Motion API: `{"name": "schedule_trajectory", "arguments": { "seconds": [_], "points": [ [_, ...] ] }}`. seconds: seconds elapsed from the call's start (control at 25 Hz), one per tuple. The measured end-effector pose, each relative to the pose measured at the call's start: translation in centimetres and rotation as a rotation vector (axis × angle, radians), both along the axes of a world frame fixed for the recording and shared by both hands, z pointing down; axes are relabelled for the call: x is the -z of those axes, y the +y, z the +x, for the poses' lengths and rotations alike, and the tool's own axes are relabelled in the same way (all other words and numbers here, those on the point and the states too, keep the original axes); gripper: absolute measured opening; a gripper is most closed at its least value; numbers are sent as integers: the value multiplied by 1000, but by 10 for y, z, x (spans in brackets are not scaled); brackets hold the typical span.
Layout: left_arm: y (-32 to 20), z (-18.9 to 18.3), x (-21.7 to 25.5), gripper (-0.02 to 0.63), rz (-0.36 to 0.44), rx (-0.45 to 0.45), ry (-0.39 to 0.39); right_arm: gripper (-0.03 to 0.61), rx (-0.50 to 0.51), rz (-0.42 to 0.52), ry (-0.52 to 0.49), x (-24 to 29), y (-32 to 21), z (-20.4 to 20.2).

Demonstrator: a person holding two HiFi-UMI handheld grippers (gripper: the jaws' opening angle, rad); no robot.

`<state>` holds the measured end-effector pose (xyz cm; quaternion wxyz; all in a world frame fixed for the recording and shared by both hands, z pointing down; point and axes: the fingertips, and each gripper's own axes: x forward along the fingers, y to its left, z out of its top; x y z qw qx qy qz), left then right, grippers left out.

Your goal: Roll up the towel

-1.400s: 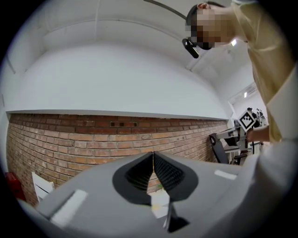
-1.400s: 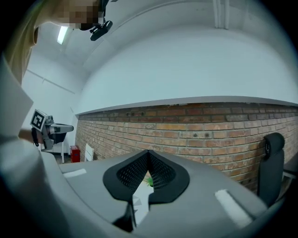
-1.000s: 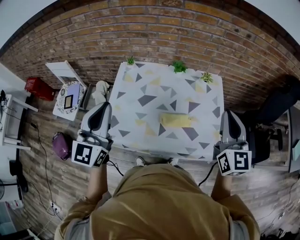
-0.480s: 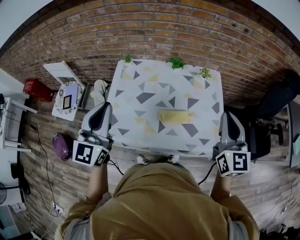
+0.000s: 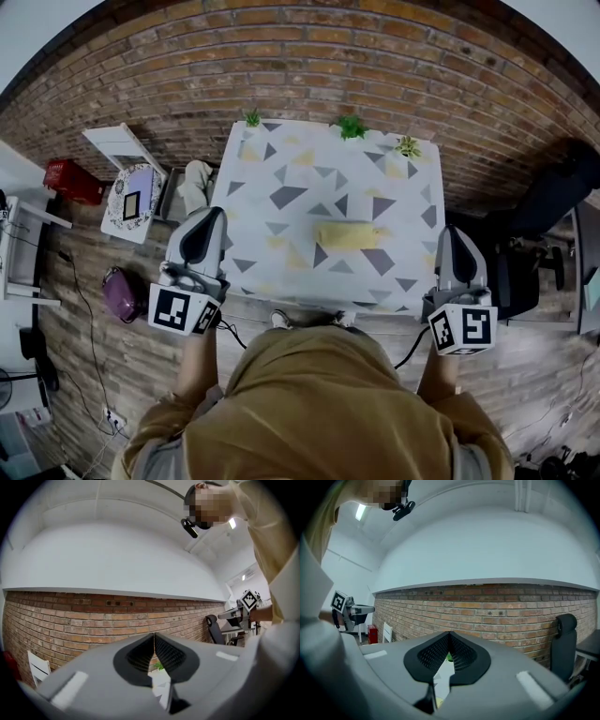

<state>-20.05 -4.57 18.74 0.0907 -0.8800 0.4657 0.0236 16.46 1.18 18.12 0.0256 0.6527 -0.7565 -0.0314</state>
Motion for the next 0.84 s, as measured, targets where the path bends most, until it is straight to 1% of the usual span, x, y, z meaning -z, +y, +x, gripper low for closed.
{"name": "schedule_trajectory", "arguments": {
  "seconds": [0.48, 0.84],
  "points": [
    [5, 5, -4, 64, 3, 1, 11, 3, -2, 2, 8, 0, 2, 3],
    [6, 23, -4, 64, 8, -14, 12, 3, -27, 10, -5, -4, 7, 23]
  ]
}}
